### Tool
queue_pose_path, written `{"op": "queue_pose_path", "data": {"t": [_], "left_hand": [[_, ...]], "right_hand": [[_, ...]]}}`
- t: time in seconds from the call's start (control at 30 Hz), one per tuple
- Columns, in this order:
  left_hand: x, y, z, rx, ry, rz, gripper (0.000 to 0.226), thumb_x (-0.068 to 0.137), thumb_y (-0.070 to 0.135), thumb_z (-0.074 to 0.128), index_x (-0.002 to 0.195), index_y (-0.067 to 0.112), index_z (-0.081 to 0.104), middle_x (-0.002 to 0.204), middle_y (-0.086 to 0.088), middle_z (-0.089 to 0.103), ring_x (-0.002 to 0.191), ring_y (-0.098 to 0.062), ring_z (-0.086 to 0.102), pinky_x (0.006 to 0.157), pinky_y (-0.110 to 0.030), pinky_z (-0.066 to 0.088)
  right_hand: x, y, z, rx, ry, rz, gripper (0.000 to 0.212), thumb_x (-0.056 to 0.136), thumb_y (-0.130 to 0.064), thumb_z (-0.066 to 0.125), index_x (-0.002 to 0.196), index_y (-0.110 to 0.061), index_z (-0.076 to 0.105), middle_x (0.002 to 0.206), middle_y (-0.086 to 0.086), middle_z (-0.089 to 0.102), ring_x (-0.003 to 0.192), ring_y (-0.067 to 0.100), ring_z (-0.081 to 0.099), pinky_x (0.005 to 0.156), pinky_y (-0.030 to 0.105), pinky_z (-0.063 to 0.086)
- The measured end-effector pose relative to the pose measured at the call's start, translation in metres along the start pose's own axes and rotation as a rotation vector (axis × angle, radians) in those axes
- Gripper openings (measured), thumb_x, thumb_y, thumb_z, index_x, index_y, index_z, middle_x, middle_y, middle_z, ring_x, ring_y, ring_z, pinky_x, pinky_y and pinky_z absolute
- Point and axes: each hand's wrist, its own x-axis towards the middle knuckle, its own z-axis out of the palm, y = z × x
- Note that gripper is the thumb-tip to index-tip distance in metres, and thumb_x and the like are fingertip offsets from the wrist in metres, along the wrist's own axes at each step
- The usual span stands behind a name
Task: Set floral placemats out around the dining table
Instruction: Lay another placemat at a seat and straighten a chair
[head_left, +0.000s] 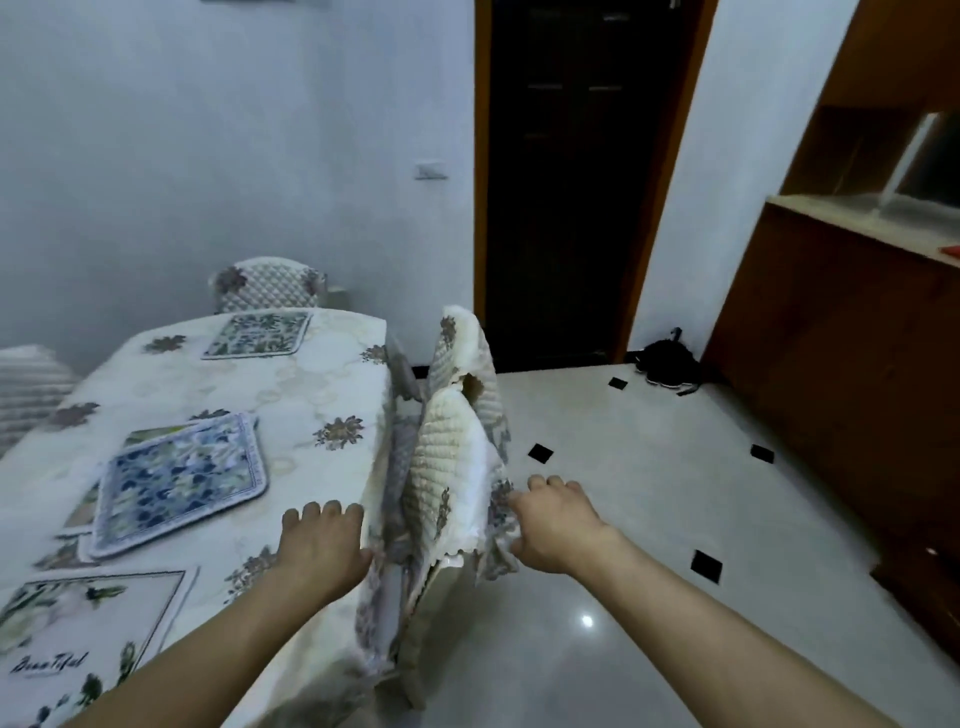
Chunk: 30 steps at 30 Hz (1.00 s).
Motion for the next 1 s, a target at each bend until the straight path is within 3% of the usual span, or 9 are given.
{"op": "queue_pose_path", "data": {"t": [0.2, 0.47, 0.57, 0.83, 1.0], "left_hand": [[0.022, -0.007, -0.001, -0.037, -0.086, -0.301, 0.048, 0.085, 0.058, 0.045, 0.117, 0.023, 0.051, 0.118, -0.002, 0.060, 0.111, -0.027, 0.053, 0.091, -0.044, 0.039], [0.048, -0.040, 0.016, -0.087, -0.135, -0.620, 0.045, 0.087, 0.055, 0.046, 0.117, 0.022, 0.051, 0.117, -0.004, 0.059, 0.112, -0.029, 0.053, 0.094, -0.044, 0.037], [0.081, -0.059, 0.030, -0.092, -0.158, -0.687, 0.046, 0.088, 0.056, 0.046, 0.118, 0.022, 0.051, 0.119, -0.003, 0.059, 0.114, -0.028, 0.053, 0.095, -0.043, 0.038], [0.156, -0.075, 0.046, -0.154, -0.201, -0.786, 0.049, 0.087, 0.056, 0.048, 0.120, 0.021, 0.046, 0.118, -0.004, 0.058, 0.111, -0.028, 0.052, 0.092, -0.043, 0.038], [0.177, -0.085, 0.042, -0.205, -0.201, -0.945, 0.049, 0.088, 0.053, 0.050, 0.123, 0.019, 0.044, 0.120, -0.007, 0.057, 0.114, -0.032, 0.050, 0.097, -0.047, 0.036]], "right_hand": [[0.116, 0.027, -0.034, -0.021, 0.023, -0.283, 0.041, 0.087, -0.044, 0.059, 0.116, -0.015, 0.052, 0.118, 0.016, 0.054, 0.111, 0.037, 0.052, 0.090, 0.047, 0.043], [0.244, -0.027, -0.049, -0.067, 0.012, -0.628, 0.039, 0.086, -0.034, 0.058, 0.120, -0.016, 0.052, 0.122, 0.016, 0.056, 0.113, 0.037, 0.053, 0.094, 0.047, 0.045], [0.290, -0.046, -0.048, -0.114, 0.015, -0.685, 0.036, 0.084, -0.032, 0.058, 0.115, -0.015, 0.053, 0.117, 0.015, 0.056, 0.110, 0.037, 0.055, 0.090, 0.046, 0.044], [0.409, -0.061, -0.046, -0.207, -0.066, -0.751, 0.042, 0.087, -0.036, 0.058, 0.123, -0.015, 0.051, 0.123, 0.015, 0.055, 0.116, 0.035, 0.053, 0.094, 0.045, 0.044], [0.476, -0.091, -0.034, -0.259, -0.080, -0.906, 0.046, 0.087, -0.043, 0.057, 0.125, -0.018, 0.050, 0.125, 0.012, 0.055, 0.116, 0.033, 0.052, 0.098, 0.047, 0.039]]}}
